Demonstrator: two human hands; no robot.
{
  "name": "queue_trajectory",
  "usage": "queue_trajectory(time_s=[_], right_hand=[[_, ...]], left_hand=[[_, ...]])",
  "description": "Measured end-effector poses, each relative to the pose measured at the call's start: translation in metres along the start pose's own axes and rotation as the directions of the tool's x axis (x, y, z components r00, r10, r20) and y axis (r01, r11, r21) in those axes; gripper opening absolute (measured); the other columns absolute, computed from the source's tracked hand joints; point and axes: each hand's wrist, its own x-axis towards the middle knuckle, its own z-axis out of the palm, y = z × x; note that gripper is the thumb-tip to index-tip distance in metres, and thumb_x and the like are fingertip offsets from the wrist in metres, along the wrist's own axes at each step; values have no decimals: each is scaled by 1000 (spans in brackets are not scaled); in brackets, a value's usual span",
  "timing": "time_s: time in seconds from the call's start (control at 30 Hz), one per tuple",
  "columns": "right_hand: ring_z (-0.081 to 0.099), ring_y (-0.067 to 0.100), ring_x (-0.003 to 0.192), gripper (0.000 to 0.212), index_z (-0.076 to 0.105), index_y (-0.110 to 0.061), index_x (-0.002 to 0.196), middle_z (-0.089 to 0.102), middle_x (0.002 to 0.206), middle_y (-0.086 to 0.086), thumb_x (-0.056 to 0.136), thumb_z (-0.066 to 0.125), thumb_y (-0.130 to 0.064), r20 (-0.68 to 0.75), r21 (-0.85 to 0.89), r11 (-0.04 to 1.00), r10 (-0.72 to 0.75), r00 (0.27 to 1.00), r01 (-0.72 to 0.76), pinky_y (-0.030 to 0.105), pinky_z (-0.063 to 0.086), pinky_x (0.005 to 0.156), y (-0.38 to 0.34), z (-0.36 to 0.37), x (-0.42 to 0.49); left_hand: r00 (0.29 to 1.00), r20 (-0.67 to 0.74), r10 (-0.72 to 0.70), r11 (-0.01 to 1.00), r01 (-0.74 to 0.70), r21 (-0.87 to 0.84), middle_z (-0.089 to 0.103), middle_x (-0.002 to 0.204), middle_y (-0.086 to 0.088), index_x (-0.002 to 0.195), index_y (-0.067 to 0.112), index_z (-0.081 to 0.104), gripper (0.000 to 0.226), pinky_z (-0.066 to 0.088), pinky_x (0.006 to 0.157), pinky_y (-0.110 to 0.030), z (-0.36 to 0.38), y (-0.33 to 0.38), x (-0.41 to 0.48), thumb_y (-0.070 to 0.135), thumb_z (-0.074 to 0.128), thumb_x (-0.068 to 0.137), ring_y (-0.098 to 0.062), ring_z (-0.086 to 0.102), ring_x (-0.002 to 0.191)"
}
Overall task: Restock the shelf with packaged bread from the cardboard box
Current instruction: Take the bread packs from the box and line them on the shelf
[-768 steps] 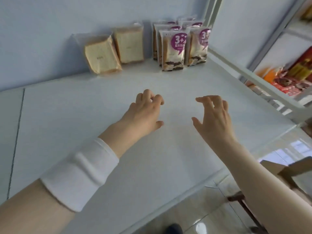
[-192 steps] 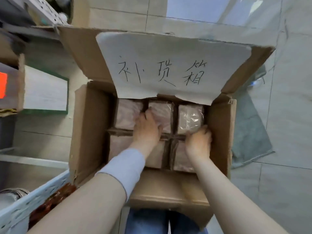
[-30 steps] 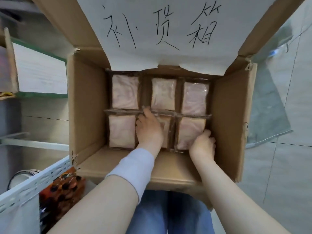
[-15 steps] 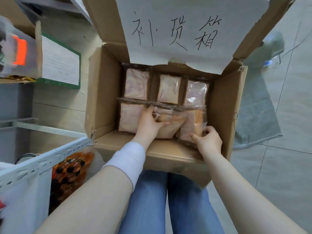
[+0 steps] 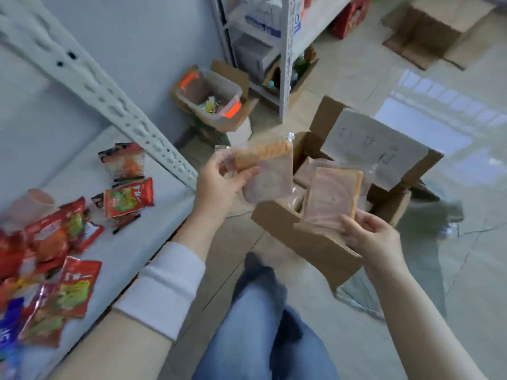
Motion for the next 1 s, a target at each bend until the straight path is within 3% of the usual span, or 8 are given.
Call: queue_trajectory(time_s=[0.07, 0.17, 0.27, 0.4, 0.63, 0.8, 0.9, 1.0], right_hand=[[70, 7, 72, 22, 69, -19, 97, 74, 86, -3, 76, 73, -24, 112, -27, 998, -61, 992, 65, 14, 54, 56, -34, 28, -42], [66, 1, 58, 19, 69, -16, 95, 72, 81, 0, 77, 72, -20, 277, -31, 983, -166, 946, 181, 10, 48, 47, -82, 80, -112], [66, 9, 63, 14, 68, -17, 88, 71, 78, 1, 75, 72, -21, 446, -8, 955, -262, 856, 296, 15, 54, 57, -116, 140, -182], [67, 6, 64, 7, 68, -14, 85, 72, 69, -3, 78, 69, -16, 650, 17, 901, -339, 680, 433, 14, 54, 61, -136, 242, -267], [65, 1, 59, 5, 67, -12, 81, 72, 63, -8, 80, 67, -7, 825, 59, 831, -352, 442, 553, 10, 48, 56, -117, 467, -408], [60, 6, 60, 9, 66, -17, 79, 63, 60, -11, 81, 67, -9, 820, 63, 811, -375, 433, 582, 32, 50, 75, -90, 621, -467], [56, 8, 64, 10, 63, -13, 92, 61, 70, -6, 83, 66, -12, 792, 83, 806, -410, 452, 586, 23, 47, 70, -85, 703, -491], [47, 5, 57, 9, 57, -18, 82, 53, 65, -9, 84, 64, -12, 726, 92, 796, -465, 507, 598, 4, 36, 49, -83, 776, -500]], left_hand=[[994, -100, 45, 999, -46, -4, 65, 84, 18, 95, 22, 62, 27, 45, 66, -3, -60, 29, -27, 16, 76, 72, 11, 60, 76], [949, -296, 113, 993, -104, 47, 61, 60, 23, 75, 29, 60, 20, 38, 54, 0, -160, 68, -69, 19, 77, 71, 15, 54, 55], [879, -446, 166, 986, -141, 88, 64, 74, 19, 76, 30, 62, 18, 45, 64, -6, -264, 97, -109, 24, 78, 70, 13, 57, 63], [781, -595, 190, 981, -170, 90, 68, 85, 11, 83, 27, 64, 18, 53, 79, -24, -402, 106, -161, 26, 77, 71, -5, 65, 79], [626, -771, 119, 993, -95, 77, 66, 81, 3, 93, 17, 64, 37, 48, 75, -31, -631, 49, -232, 36, 74, 63, -11, 60, 75], [525, -849, 62, 995, -101, 10, 65, 80, 6, 97, 14, 65, 28, 47, 70, -25, -749, 7, -221, 24, 74, 72, -8, 59, 72], [476, -879, 39, 993, -119, -20, 64, 79, 4, 91, 18, 64, 13, 48, 74, -35, -808, -11, -191, 15, 69, 80, -10, 58, 72], [450, -892, 48, 995, -99, 3, 59, 72, 3, 79, 22, 62, 10, 49, 77, -40, -858, -24, -153, 16, 69, 80, -12, 54, 70]])
